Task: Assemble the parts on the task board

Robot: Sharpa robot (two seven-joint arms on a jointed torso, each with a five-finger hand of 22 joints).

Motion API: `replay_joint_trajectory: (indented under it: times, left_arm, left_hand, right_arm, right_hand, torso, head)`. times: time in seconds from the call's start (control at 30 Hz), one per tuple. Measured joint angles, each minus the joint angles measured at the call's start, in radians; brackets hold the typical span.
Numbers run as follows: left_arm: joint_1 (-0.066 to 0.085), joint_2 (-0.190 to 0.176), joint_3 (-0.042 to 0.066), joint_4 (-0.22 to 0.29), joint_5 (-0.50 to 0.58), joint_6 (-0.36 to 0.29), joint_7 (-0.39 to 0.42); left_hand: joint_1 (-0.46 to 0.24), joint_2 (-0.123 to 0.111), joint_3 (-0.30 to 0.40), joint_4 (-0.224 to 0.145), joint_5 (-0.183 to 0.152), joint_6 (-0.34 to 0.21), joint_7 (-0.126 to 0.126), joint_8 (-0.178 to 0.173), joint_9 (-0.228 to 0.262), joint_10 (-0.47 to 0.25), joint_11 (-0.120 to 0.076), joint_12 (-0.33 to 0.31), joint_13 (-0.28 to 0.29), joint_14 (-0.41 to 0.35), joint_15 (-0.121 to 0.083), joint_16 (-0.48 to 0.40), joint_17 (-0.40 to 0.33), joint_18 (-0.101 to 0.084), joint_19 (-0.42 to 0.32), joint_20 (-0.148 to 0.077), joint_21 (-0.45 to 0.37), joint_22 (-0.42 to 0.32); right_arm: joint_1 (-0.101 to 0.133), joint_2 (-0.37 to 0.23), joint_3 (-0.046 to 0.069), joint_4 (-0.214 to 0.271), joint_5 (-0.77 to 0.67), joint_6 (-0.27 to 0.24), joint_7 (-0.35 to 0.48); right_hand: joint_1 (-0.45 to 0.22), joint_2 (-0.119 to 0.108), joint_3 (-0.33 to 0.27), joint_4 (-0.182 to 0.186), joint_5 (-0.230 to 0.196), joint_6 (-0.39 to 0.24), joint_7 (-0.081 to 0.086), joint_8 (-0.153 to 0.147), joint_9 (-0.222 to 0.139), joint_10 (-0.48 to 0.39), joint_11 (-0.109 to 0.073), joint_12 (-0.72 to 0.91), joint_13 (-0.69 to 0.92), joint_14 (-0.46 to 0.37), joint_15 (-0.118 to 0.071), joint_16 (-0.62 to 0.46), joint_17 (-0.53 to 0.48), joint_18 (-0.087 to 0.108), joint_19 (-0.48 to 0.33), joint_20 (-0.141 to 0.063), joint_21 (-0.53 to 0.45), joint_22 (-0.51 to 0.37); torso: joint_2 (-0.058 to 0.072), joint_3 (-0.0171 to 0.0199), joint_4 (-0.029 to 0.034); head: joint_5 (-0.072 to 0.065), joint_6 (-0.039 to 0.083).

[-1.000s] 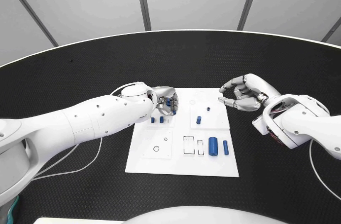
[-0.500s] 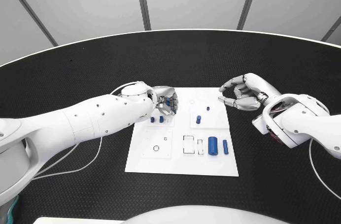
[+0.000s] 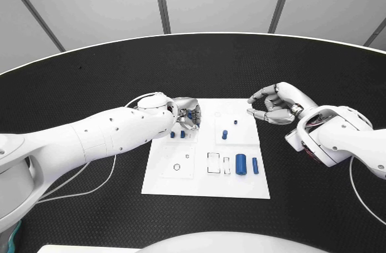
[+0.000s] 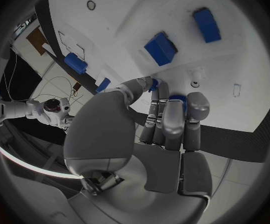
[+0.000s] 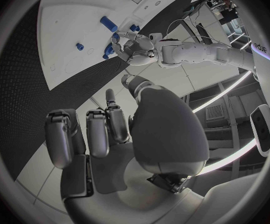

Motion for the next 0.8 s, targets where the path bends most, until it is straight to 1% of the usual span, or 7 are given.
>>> replay_joint_trajectory:
  times: [0.23,0.3,0.4,0.63,0.7,0.77,0.8]
  left_arm:
    - [0.0,0.002,0.0,0.0,0.0,-0.001,-0.009]
    - [0.0,0.002,0.0,0.0,0.0,-0.001,-0.011]
    - [0.0,0.002,0.0,0.001,0.0,-0.002,-0.012]
    - [0.0,0.003,0.0,0.003,0.0,-0.001,-0.01]
    - [0.0,0.003,0.0,0.003,0.0,0.0,-0.009]
    - [0.0,0.003,0.0,0.004,0.0,0.001,-0.008]
    - [0.0,0.003,0.0,0.004,0.0,0.001,-0.008]
  left_hand:
    - [-0.001,0.001,-0.001,0.001,0.0,0.0,0.0,0.001,0.0,0.0,0.0,0.0,0.0,0.0,0.0,0.0,0.0,0.0,0.0,0.0,0.0,0.001]
    - [-0.001,0.001,-0.007,0.001,0.0,0.0,0.0,0.001,0.0,0.0,0.0,0.0,0.0,0.0,0.0,0.0,0.0,0.0,0.003,0.004,0.0,0.002]
    - [-0.002,0.002,-0.007,0.001,0.0,-0.004,-0.004,0.0,0.0,0.001,-0.001,0.0,0.0,0.0,0.0,0.0,0.0,0.0,0.004,0.003,0.0,0.002]
    - [-0.002,0.002,-0.007,0.001,0.0,-0.006,-0.002,-0.004,0.0,-0.002,0.002,0.0,0.0,0.0,0.0,0.002,-0.001,0.0,0.003,0.003,0.0,0.002]
    - [0.004,0.007,-0.007,0.001,0.0,-0.007,0.0,-0.007,0.0,-0.003,0.003,0.0,0.0,0.0,0.0,0.007,-0.004,0.0,0.003,0.003,0.0,0.004]
    - [0.02,0.023,0.005,-0.009,0.0,-0.005,0.001,-0.008,0.0,-0.003,0.003,0.001,0.0,0.0,0.0,0.007,-0.006,0.0,0.003,0.003,0.0,0.006]
    - [0.028,0.032,0.014,-0.012,-0.001,0.003,0.002,-0.008,0.0,0.003,-0.003,0.001,0.0,0.0,0.0,0.007,-0.008,0.0,0.003,0.003,0.0,0.007]
  right_arm:
    - [0.0,0.0,0.0,0.0,0.0,0.0,0.0]
    - [0.0,0.0,0.0,0.0,0.0,0.0,0.0]
    - [0.0,0.0,0.0,0.0,0.0,0.0,0.0]
    - [0.0,-0.001,0.0,0.001,0.0,0.0,0.0]
    - [0.0,-0.001,0.0,0.001,0.0,0.0,0.0]
    - [0.0,-0.001,0.0,0.002,0.0,0.001,0.0]
    - [0.0,-0.001,0.0,0.002,0.0,0.001,0.0]
  right_hand:
    - [0.0,0.0,0.0,0.0,0.005,0.0,0.0,0.0,0.0,0.0,0.0,0.0,0.0,0.0,0.0,0.0,0.0,0.0,0.0,0.0,0.0,0.0]
    - [0.0,0.0,0.0,0.0,0.005,0.0,0.0,0.0,0.0,0.0,0.0,0.0,0.0,0.0,0.0,0.0,0.0,0.0,0.0,0.0,0.0,0.0]
    - [0.0,0.0,0.0,0.0,0.005,0.0,0.0,0.0,0.0,0.0,0.0,0.0,0.0,0.0,0.0,0.0,0.0,0.0,0.0,0.0,0.0,0.0]
    - [0.0,0.0,0.0,0.0,0.005,0.0,0.0,0.0,0.0,0.0,0.0,0.0,0.0,0.0,0.0,0.0,0.0,0.0,0.0,0.0,0.0,0.0]
    - [0.0,0.0,0.0,0.0,0.005,0.0,0.0,0.0,0.0,0.0,0.0,0.0,0.0,0.0,0.0,0.0,0.0,0.0,0.0,0.0,0.0,0.0]
    - [0.0,0.0,0.0,0.0,0.005,0.0,0.0,0.0,0.0,0.0,0.0,0.0,0.0,0.0,0.0,0.0,0.0,0.0,0.0,0.0,0.0,0.0]
    - [0.0,0.0,0.0,0.0,0.005,0.0,0.0,0.0,0.0,0.0,0.0,0.0,0.0,0.0,0.0,0.0,0.0,0.0,0.0,0.0,0.0,0.0]
  torso:
    - [0.0,0.0002,0.0002]
    - [0.0,0.0003,0.0002]
    - [0.0,0.0003,0.0002]
    - [0.0,0.0002,0.0007]
    - [0.001,0.0002,0.001]
    - [0.001,0.0001,0.001]
    - [0.001,0.0001,0.001]
  head:
    - [-0.001,0.001]
    - [-0.001,0.001]
    - [-0.002,0.001]
    - [-0.002,0.001]
    - [-0.003,0.001]
    - [-0.003,0.001]
    - [-0.002,0.001]
